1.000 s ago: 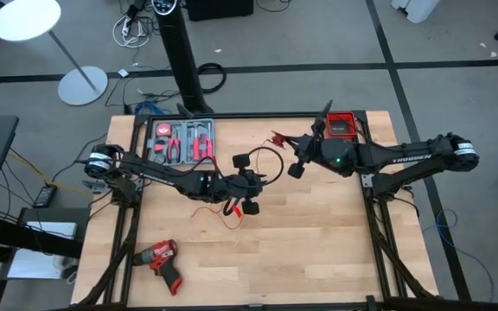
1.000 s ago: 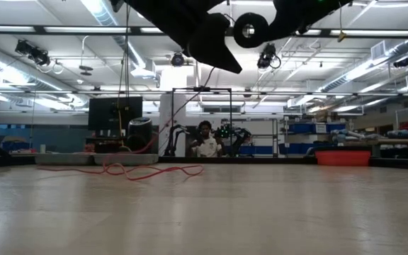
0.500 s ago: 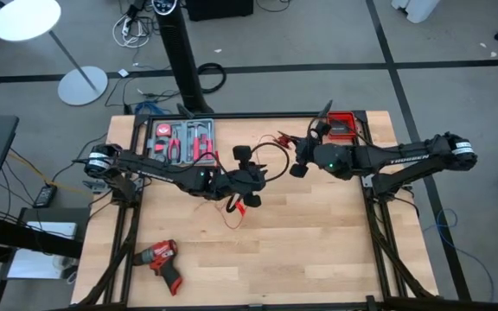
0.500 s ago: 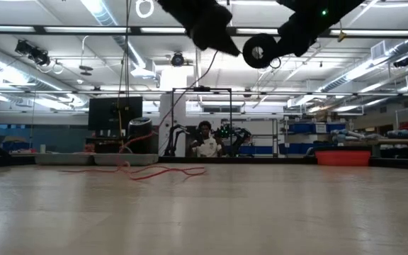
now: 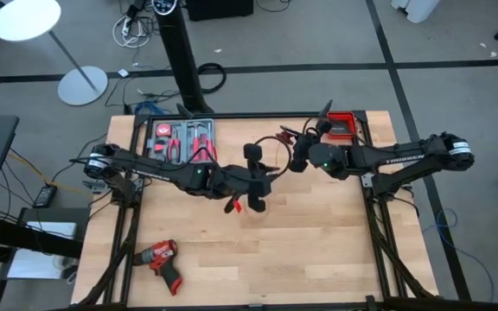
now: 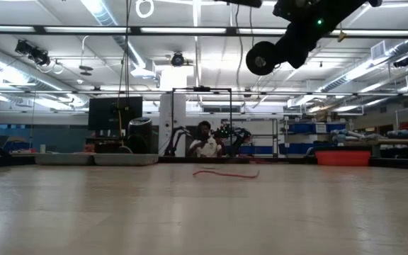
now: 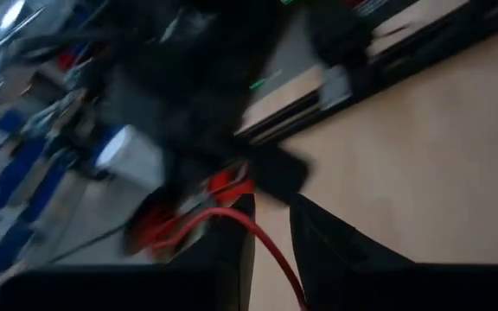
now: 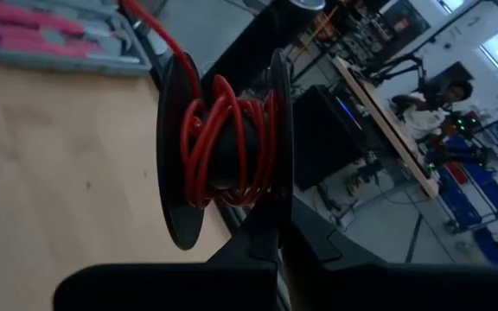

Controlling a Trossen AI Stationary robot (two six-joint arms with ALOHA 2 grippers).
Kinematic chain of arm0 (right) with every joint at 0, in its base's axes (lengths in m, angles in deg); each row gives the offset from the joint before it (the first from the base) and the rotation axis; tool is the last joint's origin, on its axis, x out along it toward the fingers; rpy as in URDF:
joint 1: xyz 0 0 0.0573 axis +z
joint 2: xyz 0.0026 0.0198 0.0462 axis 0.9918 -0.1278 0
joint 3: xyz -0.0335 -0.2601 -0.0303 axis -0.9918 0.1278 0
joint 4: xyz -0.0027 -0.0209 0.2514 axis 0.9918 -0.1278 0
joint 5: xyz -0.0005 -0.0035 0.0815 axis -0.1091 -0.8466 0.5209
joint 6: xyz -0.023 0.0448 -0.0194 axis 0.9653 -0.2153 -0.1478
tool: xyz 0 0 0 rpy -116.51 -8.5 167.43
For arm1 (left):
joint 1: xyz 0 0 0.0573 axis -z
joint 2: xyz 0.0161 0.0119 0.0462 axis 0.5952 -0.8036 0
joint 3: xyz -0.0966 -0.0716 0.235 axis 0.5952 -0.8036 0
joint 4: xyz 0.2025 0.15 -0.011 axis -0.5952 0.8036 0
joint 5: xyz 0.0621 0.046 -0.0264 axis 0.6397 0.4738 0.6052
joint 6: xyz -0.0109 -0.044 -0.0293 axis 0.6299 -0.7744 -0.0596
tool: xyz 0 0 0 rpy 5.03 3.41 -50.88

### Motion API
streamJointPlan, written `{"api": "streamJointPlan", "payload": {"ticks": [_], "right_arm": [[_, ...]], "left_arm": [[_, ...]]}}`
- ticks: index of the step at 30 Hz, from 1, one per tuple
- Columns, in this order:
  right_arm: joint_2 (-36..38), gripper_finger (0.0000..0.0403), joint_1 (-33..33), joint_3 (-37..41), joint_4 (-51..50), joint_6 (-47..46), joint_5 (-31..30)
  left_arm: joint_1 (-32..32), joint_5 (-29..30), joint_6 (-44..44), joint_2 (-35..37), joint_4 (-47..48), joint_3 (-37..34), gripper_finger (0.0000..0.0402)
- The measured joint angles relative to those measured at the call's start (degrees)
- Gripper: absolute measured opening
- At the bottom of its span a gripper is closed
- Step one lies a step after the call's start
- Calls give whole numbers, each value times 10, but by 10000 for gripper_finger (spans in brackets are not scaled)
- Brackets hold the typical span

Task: Coil cords
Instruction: Coil the red wire on the black spool

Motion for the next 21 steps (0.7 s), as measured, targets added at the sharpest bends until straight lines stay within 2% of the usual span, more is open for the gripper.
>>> {"api": "streamJointPlan", "payload": {"ticks": [4,8,15,21], "right_arm": [[0,0,-5,0,41,6,4],[0,0,-4,0,91,32,44],[0,0,17,0,137,78,90],[0,0,26,0,137,107,73]], "left_arm": [[2,-65,0,0,0,0,79],[2,-131,0,0,-5,-5,79],[3,-142,-5,0,-17,-5,79],[4,-191,-91,-3,10,-5,79]]}}
